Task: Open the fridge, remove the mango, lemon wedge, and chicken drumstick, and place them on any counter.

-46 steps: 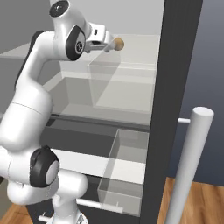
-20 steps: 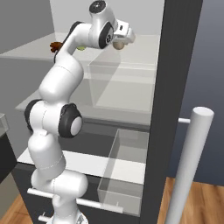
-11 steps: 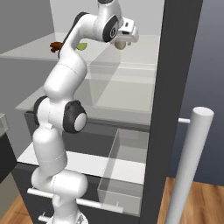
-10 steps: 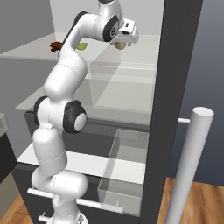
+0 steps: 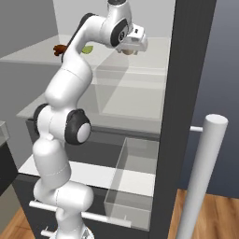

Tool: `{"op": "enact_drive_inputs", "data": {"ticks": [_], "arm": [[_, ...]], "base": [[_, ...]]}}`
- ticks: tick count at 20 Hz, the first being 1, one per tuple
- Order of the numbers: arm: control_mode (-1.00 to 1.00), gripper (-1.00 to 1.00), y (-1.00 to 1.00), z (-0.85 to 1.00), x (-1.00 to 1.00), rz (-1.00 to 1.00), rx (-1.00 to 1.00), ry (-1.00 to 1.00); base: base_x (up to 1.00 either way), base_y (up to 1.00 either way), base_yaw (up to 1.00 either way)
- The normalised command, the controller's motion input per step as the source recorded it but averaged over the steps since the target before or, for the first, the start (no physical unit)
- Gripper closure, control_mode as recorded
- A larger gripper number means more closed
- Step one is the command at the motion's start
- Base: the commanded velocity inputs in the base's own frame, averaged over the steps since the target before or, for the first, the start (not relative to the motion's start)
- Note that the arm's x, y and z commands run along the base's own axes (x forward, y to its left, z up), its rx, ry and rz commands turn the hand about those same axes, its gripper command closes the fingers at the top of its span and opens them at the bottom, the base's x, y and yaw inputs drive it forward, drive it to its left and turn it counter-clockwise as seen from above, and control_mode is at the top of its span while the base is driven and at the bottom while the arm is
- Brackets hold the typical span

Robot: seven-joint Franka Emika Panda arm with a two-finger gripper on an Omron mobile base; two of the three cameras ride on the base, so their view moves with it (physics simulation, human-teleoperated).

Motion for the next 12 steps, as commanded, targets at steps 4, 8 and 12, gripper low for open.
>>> {"op": "enact_drive_inputs", "data": {"ticks": [4, 8, 12], "arm": [[-1.0, 1.0, 0.0, -0.2, 0.0, 0.0, 0.0, -0.01], [-1.0, 1.0, 0.0, -0.24, -0.13, 0.0, -0.02, 0.0], [-1.0, 1.0, 0.03, -0.16, -0.73, 0.0, 0.0, -0.02]], "base": [[0.0, 0.0, 0.0], [0.0, 0.0, 0.0], [0.0, 0.0, 0.0]]}}
